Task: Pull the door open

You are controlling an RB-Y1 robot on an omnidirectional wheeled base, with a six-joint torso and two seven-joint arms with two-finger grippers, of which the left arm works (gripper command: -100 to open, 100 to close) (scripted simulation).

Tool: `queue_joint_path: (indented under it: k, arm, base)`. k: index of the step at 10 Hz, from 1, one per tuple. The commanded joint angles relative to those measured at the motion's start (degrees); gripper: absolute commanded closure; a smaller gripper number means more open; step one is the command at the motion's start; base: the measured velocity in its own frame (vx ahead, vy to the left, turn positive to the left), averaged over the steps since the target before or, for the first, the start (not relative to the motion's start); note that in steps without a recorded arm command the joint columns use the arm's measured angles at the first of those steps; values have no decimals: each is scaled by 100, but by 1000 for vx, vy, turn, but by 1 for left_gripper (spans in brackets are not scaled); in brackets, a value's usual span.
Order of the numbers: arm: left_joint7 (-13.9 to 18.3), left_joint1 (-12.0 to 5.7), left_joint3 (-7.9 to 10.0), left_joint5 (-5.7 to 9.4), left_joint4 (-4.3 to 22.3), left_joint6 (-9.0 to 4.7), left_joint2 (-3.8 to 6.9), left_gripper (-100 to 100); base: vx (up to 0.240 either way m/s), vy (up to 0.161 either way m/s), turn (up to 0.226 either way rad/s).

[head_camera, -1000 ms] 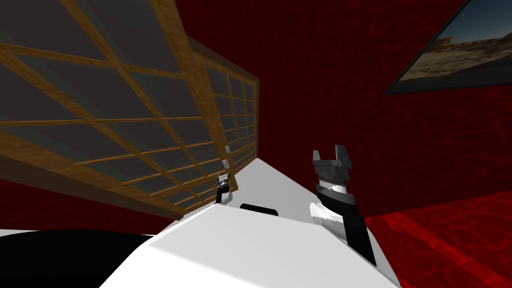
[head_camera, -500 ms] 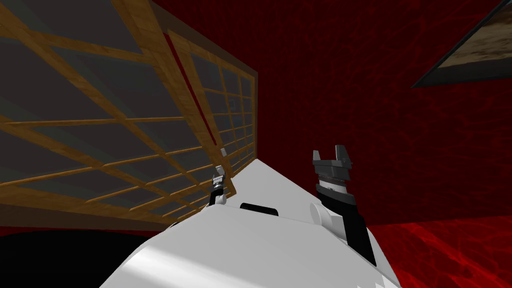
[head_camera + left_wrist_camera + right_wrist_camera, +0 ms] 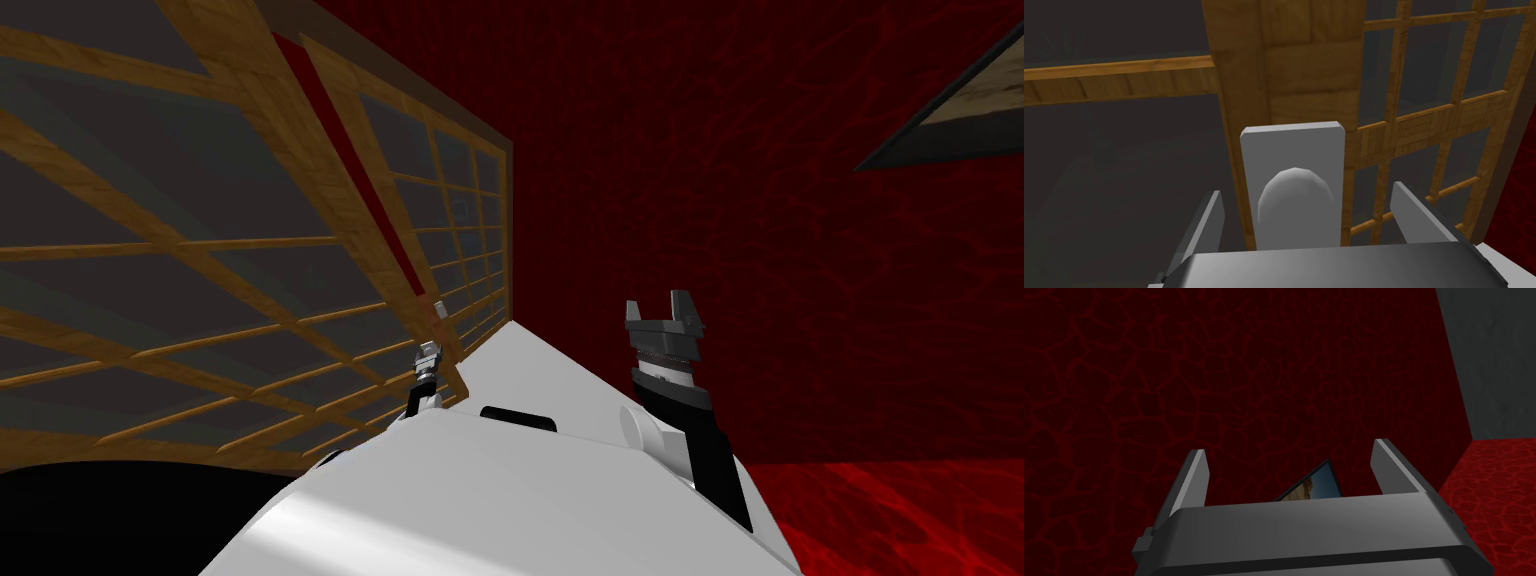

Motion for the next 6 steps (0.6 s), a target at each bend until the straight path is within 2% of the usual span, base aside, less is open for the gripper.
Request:
queue_joint_path:
  k: [1, 6]
  arm:
    - [-31, -1, 3, 2, -13, 19, -8, 100]
    - [-31, -1, 3, 2, -13, 19, -8, 100]
  base:
    - [-10, -2, 6]
    - [-13, 2, -1]
